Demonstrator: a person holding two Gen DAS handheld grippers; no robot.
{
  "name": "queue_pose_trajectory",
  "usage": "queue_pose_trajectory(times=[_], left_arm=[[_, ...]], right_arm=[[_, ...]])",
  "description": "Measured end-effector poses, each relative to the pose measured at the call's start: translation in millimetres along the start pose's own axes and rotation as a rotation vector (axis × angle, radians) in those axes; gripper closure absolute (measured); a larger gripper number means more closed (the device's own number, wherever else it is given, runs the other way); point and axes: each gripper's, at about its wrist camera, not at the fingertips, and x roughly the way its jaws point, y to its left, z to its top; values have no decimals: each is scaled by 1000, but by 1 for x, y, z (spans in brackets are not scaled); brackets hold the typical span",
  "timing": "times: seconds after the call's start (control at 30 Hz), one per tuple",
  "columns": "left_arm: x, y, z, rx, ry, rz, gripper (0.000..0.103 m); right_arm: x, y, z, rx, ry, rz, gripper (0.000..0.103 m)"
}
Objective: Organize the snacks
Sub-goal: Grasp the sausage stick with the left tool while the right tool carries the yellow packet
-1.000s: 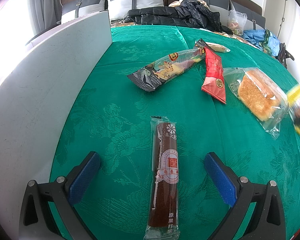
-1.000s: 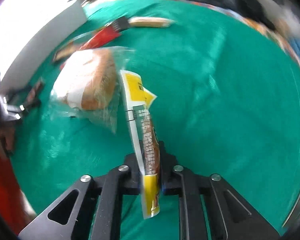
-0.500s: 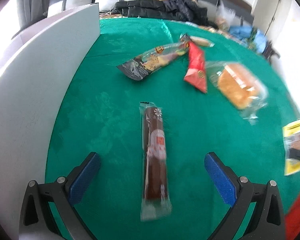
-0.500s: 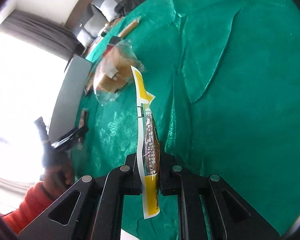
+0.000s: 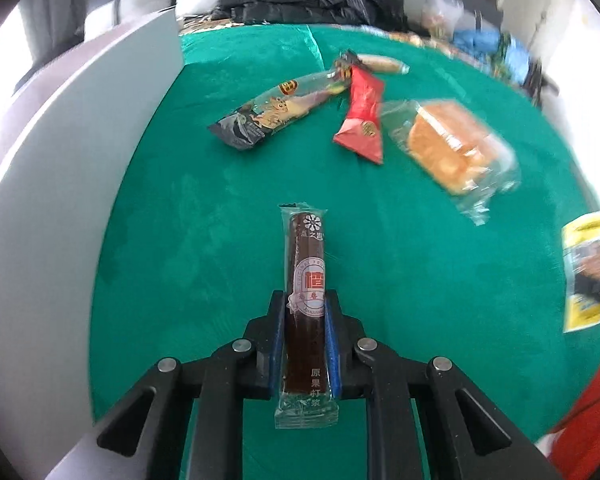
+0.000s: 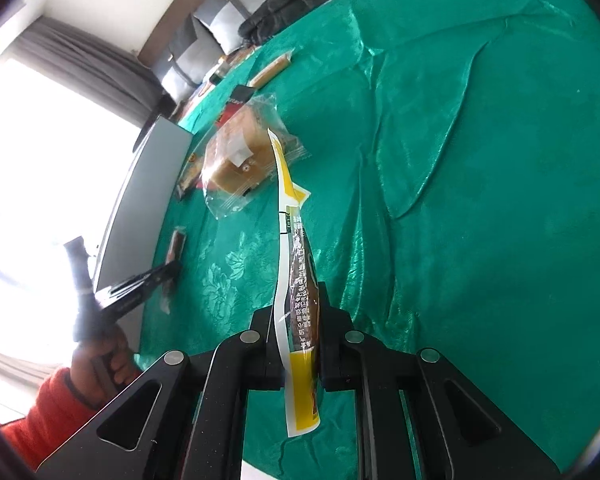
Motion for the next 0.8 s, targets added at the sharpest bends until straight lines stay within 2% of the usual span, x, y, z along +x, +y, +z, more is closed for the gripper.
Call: queue_pose_trajectory(times=[0.07,0.17,0.27,0.33,0.4,0.5,0.53,0.6,0.67,0.7,0.73,0.77,0.8], left_arm=[[-19,6,-7,-65,-33,-75,86],[-58,17,-12,-149,-100,-172,86],[-104,35,-6,-197,-183,-219,86],[-136,56,0,-219,-234,-221,86],[-159,79,5,-237,-268,-201,86],[-190,126,8,-256,-319,-93,86],[-198,147,9,-269,-323,-32,86],[-201,175,9,-295,-320,30,86],[-197,204,8,-310,-284,141,85],[-192,217,5,-317,-254,195,78],[-184,228,4,-331,-222,231,57],[-180,236,1,-346,-202,251,43],[-179,241,-3,-357,-199,264,23]], right_arm=[[-4,16,-4,-31,-5,-10,92],[-10,41,-12,-55,-8,22,92],[-6,81,-16,-94,8,68,91],[2,126,-10,-162,25,105,91],[13,171,-4,-233,41,147,91],[36,253,7,-328,76,235,91],[48,285,10,-357,93,270,91],[71,336,9,-407,121,304,91],[98,383,7,-448,138,316,89],[112,400,7,-455,153,324,87],[129,416,8,-459,174,306,71],[138,423,8,-460,185,281,40],[146,429,9,-466,186,250,35]])
